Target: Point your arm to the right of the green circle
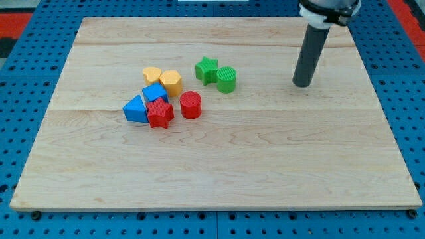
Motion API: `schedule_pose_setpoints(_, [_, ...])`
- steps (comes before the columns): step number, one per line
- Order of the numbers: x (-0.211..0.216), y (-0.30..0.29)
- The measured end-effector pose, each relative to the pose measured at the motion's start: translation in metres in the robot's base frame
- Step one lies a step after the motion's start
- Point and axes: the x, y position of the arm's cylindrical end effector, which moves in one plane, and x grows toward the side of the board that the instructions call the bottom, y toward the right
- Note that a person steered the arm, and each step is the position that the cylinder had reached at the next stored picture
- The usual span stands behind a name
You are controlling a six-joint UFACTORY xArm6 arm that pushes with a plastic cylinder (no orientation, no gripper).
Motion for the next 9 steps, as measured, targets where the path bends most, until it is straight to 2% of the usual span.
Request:
schedule_pose_setpoints(1, [0.004, -0.047])
schedule_pose_setpoints(7, [-0.002, -0.073])
schedule_pose_setpoints(9, [-0.003, -0.115])
